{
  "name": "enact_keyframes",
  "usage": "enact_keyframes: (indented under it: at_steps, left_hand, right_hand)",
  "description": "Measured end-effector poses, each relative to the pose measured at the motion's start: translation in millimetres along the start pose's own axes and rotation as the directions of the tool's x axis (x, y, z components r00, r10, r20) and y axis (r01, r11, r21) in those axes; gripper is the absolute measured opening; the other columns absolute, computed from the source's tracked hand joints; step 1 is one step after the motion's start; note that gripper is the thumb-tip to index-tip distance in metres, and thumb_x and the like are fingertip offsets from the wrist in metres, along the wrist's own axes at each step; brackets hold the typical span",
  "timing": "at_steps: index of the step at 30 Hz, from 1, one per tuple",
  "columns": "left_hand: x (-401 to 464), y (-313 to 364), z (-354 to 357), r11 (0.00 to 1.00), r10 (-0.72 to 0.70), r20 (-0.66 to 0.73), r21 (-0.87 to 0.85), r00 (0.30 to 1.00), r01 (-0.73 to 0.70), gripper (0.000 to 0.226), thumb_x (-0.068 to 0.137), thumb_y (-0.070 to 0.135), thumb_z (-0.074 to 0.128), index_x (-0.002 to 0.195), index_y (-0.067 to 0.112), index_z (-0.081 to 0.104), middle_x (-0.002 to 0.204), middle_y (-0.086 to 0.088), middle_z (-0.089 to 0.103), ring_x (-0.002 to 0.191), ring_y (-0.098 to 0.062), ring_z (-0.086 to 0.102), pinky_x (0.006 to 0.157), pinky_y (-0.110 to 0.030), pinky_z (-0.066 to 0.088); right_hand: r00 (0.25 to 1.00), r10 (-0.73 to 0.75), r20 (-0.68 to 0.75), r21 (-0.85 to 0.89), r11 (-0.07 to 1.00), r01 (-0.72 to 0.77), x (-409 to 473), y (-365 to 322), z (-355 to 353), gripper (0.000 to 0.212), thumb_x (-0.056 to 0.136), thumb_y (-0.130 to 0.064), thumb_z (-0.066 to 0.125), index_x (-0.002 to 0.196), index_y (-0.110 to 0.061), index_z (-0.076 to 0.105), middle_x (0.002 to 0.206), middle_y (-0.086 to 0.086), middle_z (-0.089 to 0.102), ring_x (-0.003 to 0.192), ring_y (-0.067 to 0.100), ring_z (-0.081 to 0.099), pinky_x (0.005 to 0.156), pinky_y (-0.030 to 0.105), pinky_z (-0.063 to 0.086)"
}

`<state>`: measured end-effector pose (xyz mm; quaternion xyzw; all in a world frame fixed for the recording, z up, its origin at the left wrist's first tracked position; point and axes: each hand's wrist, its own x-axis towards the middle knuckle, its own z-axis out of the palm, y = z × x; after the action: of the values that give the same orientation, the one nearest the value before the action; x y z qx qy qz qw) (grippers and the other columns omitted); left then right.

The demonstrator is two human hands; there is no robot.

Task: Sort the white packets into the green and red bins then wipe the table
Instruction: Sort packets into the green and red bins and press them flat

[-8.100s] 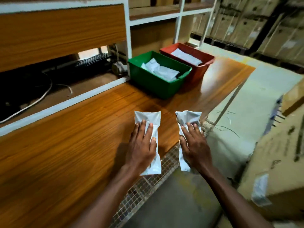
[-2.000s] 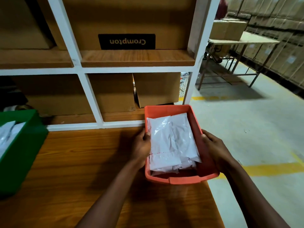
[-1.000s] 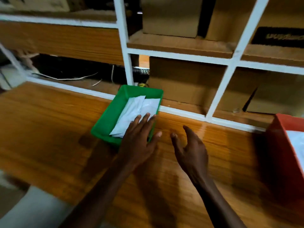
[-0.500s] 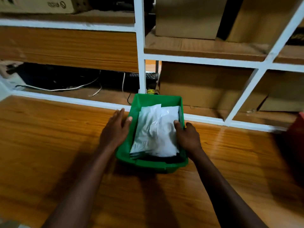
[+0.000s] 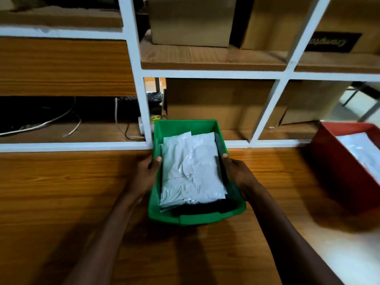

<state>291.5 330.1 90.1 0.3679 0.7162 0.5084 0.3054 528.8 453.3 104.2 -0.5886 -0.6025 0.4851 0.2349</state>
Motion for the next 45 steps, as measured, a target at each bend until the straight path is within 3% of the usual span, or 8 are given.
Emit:
enact_keyframes:
  at_steps: [6,9,11,18,24,30,36,45]
  left_hand:
    - [-11,57,96,0.994,0.057,0.09,0.091,0.994,-0.066,0.013,0.105,0.024,0.048,0.107,0.02,0.06,0.076,0.0,0.059,0.068,-0.012,0.056,0.054,-0.01,0.04]
    - [-11,67,155,0.994,0.05,0.099,0.09,0.994,-0.059,0.042,0.085,0.061,0.045,0.099,0.028,0.066,0.083,-0.007,0.07,0.085,-0.035,0.068,0.072,-0.035,0.055]
    - [-8,65,196,0.992,0.052,0.117,0.107,0.992,-0.064,0.057,0.078,0.069,0.038,0.101,0.027,0.069,0.089,-0.01,0.073,0.086,-0.035,0.069,0.08,-0.047,0.057]
    - [-31,100,307,1.0,0.005,0.078,0.013,0.997,-0.006,0.027,0.088,0.043,0.047,0.091,0.023,0.065,0.078,0.0,0.068,0.076,-0.026,0.063,0.071,-0.037,0.049]
    - [-28,105,335,0.998,-0.036,0.057,0.059,0.998,0.033,0.019,0.105,0.021,0.047,0.099,0.017,0.065,0.074,0.001,0.063,0.07,-0.021,0.058,0.064,-0.03,0.042]
    - [-25,105,349,0.99,-0.051,0.055,0.136,0.997,0.043,0.026,0.105,0.029,0.046,0.112,0.015,0.068,0.09,-0.014,0.07,0.079,-0.029,0.065,0.067,-0.032,0.044]
    - [-21,100,353,0.983,0.002,0.111,0.184,0.994,-0.022,0.032,0.104,0.033,0.048,0.122,0.016,0.067,0.099,-0.017,0.073,0.088,-0.036,0.068,0.071,-0.036,0.048]
    - [-41,106,343,0.981,0.018,0.185,0.187,0.983,-0.053,0.083,0.08,0.07,0.036,0.152,0.028,0.038,0.125,-0.008,0.068,0.109,-0.03,0.066,0.095,-0.047,0.053]
  right_hand:
    - [0.995,0.022,-0.093,0.059,0.998,-0.016,4,27,-101,0.054,0.1,-0.054,0.05,0.084,-0.008,0.072,0.08,0.011,0.075,0.072,0.021,0.067,0.068,0.036,0.055]
    - [0.99,0.034,-0.138,0.002,0.999,-0.034,11,48,-162,0.051,0.102,-0.046,0.051,0.071,-0.009,0.067,0.055,-0.006,0.064,0.057,0.015,0.056,0.055,0.025,0.04]
    - [0.985,0.028,-0.17,-0.043,0.998,-0.036,23,65,-202,0.054,0.101,-0.047,0.053,0.082,0.0,0.072,0.075,0.009,0.072,0.07,0.019,0.059,0.064,0.03,0.041]
    - [0.984,-0.044,-0.172,-0.189,0.982,0.011,49,102,-303,0.04,0.102,-0.039,0.055,0.092,-0.005,0.073,0.093,0.015,0.069,0.072,0.021,0.06,0.065,0.031,0.042]
    - [0.982,-0.046,-0.181,-0.294,0.956,-0.01,65,109,-322,0.032,0.1,-0.038,0.055,0.1,-0.008,0.067,0.104,0.02,0.067,0.101,0.039,0.065,0.076,0.034,0.044]
    - [0.972,-0.062,-0.228,-0.332,0.943,-0.018,68,99,-331,0.031,0.097,-0.038,0.059,0.092,-0.009,0.07,0.098,0.018,0.069,0.095,0.04,0.064,0.078,0.038,0.051]
    - [0.961,-0.13,-0.245,-0.35,0.936,0.037,60,100,-337,0.037,0.097,-0.039,0.058,0.072,-0.012,0.061,0.074,0.008,0.06,0.079,0.034,0.058,0.061,0.033,0.034]
    - [0.799,-0.517,-0.307,-0.453,0.818,0.355,25,116,-320,0.029,0.098,-0.035,0.06,0.122,-0.019,0.065,0.111,0.007,0.074,0.098,0.028,0.068,0.078,0.035,0.053]
